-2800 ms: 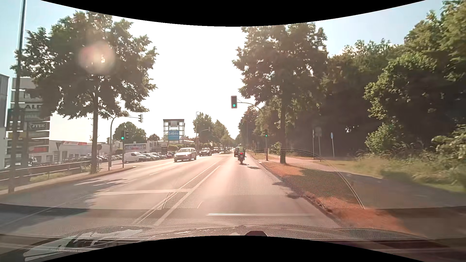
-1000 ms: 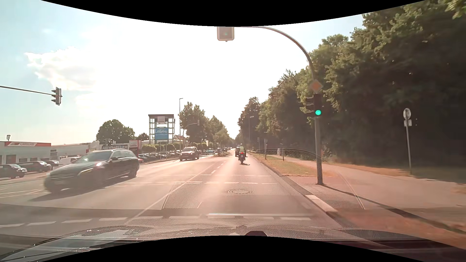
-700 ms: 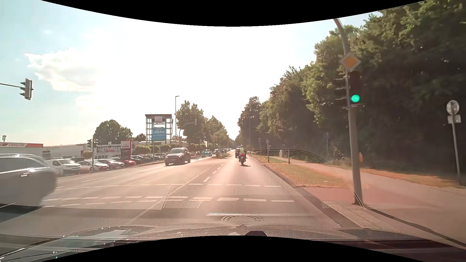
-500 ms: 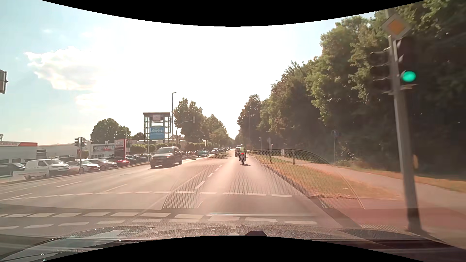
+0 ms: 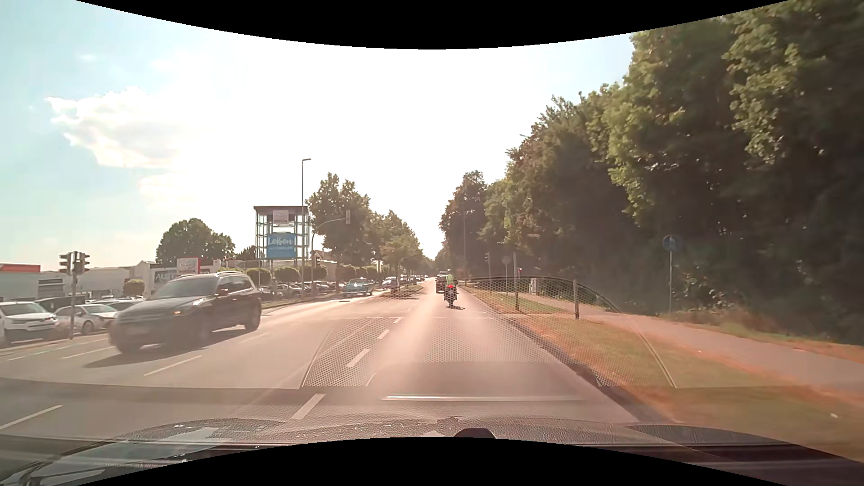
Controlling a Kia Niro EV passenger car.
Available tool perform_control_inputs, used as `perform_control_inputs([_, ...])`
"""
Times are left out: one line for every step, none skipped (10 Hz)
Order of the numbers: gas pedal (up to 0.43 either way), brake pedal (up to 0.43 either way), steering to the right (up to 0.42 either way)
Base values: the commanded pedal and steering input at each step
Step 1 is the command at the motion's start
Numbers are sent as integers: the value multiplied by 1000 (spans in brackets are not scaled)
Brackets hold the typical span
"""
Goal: Follow the waypoints while adhering to traffic rules and regulations
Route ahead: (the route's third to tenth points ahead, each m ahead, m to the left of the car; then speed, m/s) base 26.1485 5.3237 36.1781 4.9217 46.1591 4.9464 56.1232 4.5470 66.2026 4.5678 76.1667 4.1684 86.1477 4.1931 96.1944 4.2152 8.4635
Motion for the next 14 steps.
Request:
perform_control_inputs([157,0,0])
perform_control_inputs([157,0,0])
perform_control_inputs([157,0,0])
perform_control_inputs([169,0,5])
perform_control_inputs([169,0,9])
perform_control_inputs([177,0,9])
perform_control_inputs([177,0,9])
perform_control_inputs([189,0,4])
perform_control_inputs([189,0,3])
perform_control_inputs([189,0,3])
perform_control_inputs([189,0,3])
perform_control_inputs([189,0,3])
perform_control_inputs([189,0,3])
perform_control_inputs([189,0,2])
